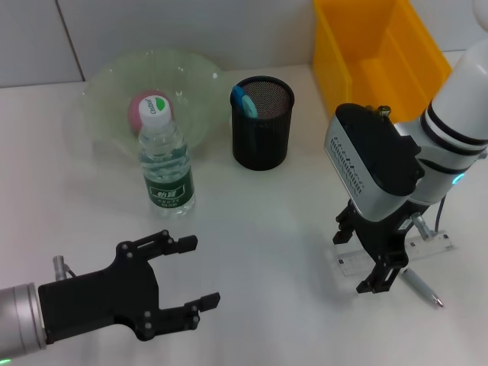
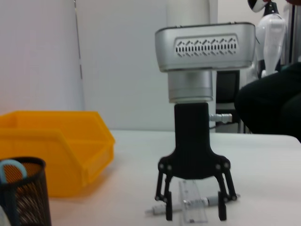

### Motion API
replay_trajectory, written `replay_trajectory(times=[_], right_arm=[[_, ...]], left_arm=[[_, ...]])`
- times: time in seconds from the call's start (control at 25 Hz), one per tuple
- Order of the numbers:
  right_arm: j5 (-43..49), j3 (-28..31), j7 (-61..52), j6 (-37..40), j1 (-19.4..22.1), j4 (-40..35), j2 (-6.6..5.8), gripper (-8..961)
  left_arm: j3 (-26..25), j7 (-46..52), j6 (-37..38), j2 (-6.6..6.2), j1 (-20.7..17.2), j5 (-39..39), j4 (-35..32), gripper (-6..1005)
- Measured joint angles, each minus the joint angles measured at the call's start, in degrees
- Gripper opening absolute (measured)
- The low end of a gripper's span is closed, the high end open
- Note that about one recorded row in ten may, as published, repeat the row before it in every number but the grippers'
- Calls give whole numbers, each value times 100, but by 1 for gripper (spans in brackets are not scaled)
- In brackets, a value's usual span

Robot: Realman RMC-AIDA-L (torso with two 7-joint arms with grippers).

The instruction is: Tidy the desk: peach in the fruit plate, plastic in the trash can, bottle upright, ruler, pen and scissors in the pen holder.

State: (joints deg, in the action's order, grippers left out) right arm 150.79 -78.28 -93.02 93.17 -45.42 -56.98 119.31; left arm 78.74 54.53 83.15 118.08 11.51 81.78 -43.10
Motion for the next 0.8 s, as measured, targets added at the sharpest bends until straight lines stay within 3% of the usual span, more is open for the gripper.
replay_trajectory(times=[0.56,0.8], right_arm=[[0,-125,-103,-187,-77,179,4,784],[-1,-126,-125,-218,-83,186,4,699]], left_arm=[[-24,111,7,6,39,211,13,802],[-14,111,15,5,45,216,13,802]])
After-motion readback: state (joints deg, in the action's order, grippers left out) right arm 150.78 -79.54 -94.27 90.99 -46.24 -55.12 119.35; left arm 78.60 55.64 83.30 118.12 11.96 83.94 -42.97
